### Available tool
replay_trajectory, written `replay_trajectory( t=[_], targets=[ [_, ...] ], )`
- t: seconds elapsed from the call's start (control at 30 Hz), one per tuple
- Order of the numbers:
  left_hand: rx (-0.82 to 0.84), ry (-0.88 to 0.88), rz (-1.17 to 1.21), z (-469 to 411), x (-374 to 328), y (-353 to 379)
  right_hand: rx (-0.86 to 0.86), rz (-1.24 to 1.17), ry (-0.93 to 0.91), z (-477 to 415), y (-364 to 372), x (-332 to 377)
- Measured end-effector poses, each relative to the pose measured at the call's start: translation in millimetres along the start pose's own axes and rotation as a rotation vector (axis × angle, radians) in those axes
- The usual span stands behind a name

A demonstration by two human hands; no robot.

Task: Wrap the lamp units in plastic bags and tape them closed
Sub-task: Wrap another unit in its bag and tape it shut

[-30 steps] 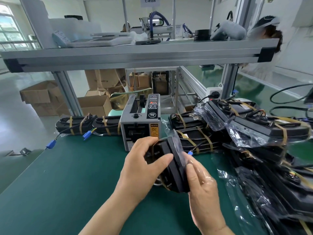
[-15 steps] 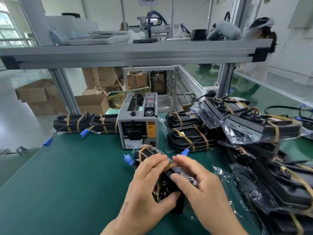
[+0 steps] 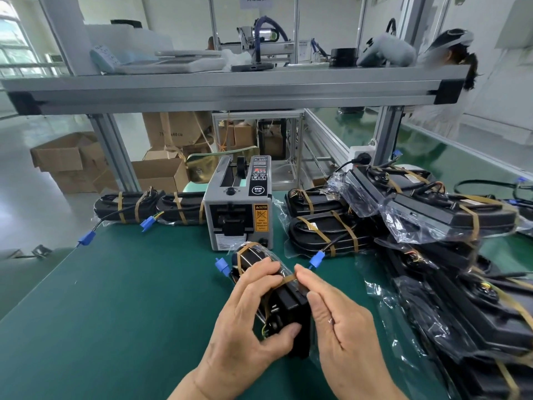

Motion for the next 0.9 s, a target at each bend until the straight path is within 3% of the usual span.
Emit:
replay_trajectory(
  t=[0.07,0.23,0.5,0.57,0.67,0.77,0.83,0.9],
  targets=[
    [-0.003,-0.002,-0.003,1,1,-1,-0.05,0.005,0.026,-1,0,0],
    [-0.013,0.044,-0.012,6,-1,-2,-0.127,-0.072,0.337,0,-4,-16],
    [-0.013,-0.003,0.0,-3,-5,-13,-0.035,-0.174,0.392,7,-1,-14],
    [-0.169,-0.191,0.04,-21,6,-27,-0.054,-0.171,0.397,8,-1,-12],
    [-0.474,-0.727,0.045,-47,61,-42,-0.1,-0.143,0.356,9,-2,-7],
    [-0.508,-1.266,0.307,-60,118,-26,-0.139,-0.091,0.295,10,-3,-1],
    [-0.486,-1.444,0.35,-60,138,-15,-0.161,-0.079,0.264,8,-4,3],
    [-0.456,-1.503,0.339,-59,149,-7,-0.181,-0.089,0.259,7,-5,6]
  ],
)
Point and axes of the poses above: each hand's wrist, its own z-axis away from the middle knuckle, its own y-axis out of the palm, x = y × z, the point moved 7 cm from there along -z, towards the middle knuckle, and after that the axes turned 14 degrees about -x, right-handed, at the moved point
